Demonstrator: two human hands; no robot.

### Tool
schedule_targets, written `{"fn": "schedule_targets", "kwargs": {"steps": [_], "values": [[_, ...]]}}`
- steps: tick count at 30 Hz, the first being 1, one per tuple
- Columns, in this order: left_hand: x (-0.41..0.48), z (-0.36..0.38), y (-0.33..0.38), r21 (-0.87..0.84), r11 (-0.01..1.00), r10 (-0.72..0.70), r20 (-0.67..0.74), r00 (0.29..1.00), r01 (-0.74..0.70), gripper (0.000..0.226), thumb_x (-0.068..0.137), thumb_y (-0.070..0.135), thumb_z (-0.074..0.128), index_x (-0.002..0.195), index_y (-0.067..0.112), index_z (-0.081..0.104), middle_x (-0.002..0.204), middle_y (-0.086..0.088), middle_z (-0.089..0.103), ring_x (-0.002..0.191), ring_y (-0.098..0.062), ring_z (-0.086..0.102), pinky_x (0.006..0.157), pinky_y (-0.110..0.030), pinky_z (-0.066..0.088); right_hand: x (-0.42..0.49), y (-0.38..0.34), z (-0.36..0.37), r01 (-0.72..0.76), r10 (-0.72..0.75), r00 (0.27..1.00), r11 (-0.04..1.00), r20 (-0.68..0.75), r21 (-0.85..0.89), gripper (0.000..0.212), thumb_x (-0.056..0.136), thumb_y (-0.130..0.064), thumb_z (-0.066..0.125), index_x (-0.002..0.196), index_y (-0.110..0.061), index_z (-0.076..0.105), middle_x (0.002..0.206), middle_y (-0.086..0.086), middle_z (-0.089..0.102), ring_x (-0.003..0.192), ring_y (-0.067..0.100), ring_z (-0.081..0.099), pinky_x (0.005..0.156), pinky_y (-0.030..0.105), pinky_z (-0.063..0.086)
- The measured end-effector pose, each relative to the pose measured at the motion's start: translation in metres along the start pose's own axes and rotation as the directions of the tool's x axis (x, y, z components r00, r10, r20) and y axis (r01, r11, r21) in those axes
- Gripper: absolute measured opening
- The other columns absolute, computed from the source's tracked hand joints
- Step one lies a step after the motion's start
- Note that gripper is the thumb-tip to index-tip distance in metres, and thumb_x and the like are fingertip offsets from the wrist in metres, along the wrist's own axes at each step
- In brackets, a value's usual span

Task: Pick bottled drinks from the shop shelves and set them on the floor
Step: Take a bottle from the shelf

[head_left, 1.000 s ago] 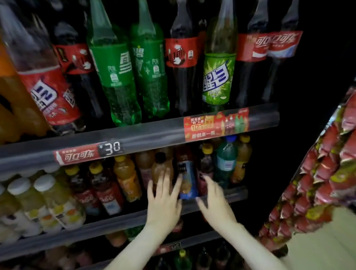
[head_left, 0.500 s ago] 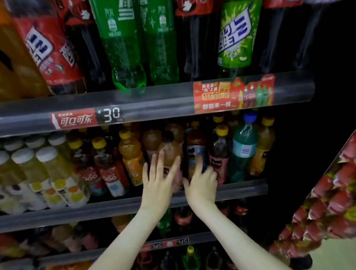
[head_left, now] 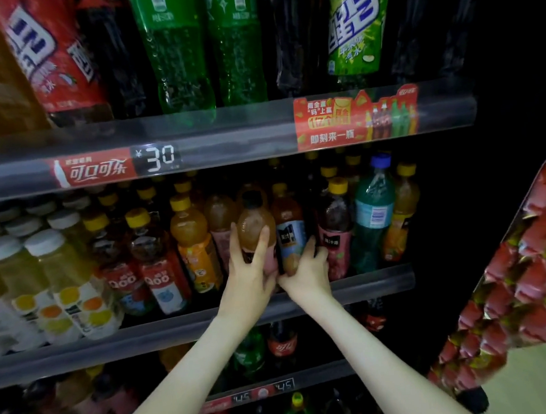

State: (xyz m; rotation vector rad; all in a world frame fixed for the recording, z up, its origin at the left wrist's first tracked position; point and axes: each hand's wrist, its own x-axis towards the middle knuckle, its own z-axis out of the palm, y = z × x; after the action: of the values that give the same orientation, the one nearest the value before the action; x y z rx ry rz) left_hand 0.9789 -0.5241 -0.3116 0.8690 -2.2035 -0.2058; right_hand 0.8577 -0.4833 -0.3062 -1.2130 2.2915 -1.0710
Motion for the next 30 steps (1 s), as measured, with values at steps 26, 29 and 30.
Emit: {"fn": "schedule_targets", "kwargs": {"steps": [26, 29, 30], "values": [[0.006, 0.003, 0.006, 0.027, 0.998, -0.059, -0.032, 0.998, 0.060, 0.104, 0.083, 0.013, 0.073, 0.150, 0.040, -0.002, 0.145, -0.036, 0.024, 0.120, -0.053, 0.046, 0.091, -0.055, 0.051, -0.016, 0.028, 0.022, 0.195, -0.152, 0.958, 0.967, -0.241, 0.165, 0.079, 0.086, -0.015, 0.069, 0.148, -0.009, 0.020, 0.145, 0.011, 0.038, 0.129, 0.027, 0.047, 0.092, 0.031, 0.047], [0.007, 0.003, 0.008, 0.022, 0.997, -0.066, -0.056, 0.996, 0.068, 0.109, 0.082, 0.014, 0.073, 0.147, 0.046, -0.009, 0.143, -0.037, 0.024, 0.118, -0.055, 0.046, 0.093, -0.055, 0.049, -0.021, 0.027, 0.015, 0.243, -0.202, 0.945, 0.960, -0.257, 0.136, 0.082, 0.087, -0.017, 0.068, 0.150, -0.015, 0.015, 0.149, 0.007, 0.035, 0.134, 0.023, 0.040, 0.100, 0.033, 0.044], [0.008, 0.002, 0.008, 0.022, 0.997, -0.066, -0.061, 0.996, 0.068, 0.110, 0.082, 0.015, 0.073, 0.147, 0.045, -0.010, 0.143, -0.037, 0.024, 0.119, -0.055, 0.045, 0.092, -0.054, 0.050, -0.022, 0.024, 0.011, 0.268, -0.227, 0.935, 0.955, -0.273, 0.123, 0.084, 0.087, -0.017, 0.068, 0.151, -0.016, 0.014, 0.150, 0.007, 0.034, 0.136, 0.023, 0.039, 0.103, 0.035, 0.043]]}}
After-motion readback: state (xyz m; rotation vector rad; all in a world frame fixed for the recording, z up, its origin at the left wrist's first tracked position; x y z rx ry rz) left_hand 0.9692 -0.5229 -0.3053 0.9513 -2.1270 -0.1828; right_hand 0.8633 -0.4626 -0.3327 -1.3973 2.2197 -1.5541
